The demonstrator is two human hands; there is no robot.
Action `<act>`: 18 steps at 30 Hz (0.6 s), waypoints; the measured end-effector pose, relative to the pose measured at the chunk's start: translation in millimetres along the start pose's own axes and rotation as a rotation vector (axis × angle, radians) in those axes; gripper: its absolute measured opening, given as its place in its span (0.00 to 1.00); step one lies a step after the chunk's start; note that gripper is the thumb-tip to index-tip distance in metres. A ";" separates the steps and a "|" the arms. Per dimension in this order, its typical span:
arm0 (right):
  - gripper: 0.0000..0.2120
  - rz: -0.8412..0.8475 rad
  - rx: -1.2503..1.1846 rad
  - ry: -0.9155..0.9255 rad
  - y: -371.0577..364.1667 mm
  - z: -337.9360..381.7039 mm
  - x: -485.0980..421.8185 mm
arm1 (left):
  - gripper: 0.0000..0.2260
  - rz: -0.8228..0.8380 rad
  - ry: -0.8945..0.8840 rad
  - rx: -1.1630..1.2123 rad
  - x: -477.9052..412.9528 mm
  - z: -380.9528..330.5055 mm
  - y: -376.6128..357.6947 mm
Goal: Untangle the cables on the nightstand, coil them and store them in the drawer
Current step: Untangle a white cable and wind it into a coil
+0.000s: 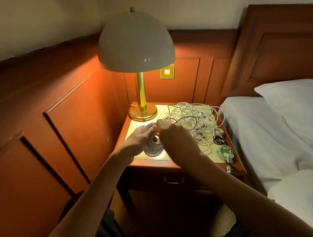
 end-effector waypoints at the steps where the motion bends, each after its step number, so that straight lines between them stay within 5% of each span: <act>1: 0.08 0.007 0.067 -0.056 -1.0 3.9 0.1 | 0.12 -0.008 -0.012 -0.007 -2.0 -1.3 -3.6; 7: 0.14 0.099 0.074 -0.338 -12.8 -16.7 -15.3 | 0.10 -0.216 0.043 0.100 -19.0 -10.0 -5.5; 12: 0.14 0.286 0.052 -0.380 -12.6 -22.7 -23.7 | 0.20 -0.483 0.082 0.138 -39.2 -1.6 4.8; 18: 0.20 0.249 -0.569 -0.509 -29.1 -34.2 -5.3 | 0.26 -0.618 0.073 -0.001 -66.4 -13.6 15.0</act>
Point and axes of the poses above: each hand's wrist, its own x-axis away from the middle knuckle, its own y-axis out of the back of the hand, z = x × y, the point moved 6 cm from there along -x, towards the middle knuckle, and after that the axes turned 2 degrees about y, right-handed, at the moved point
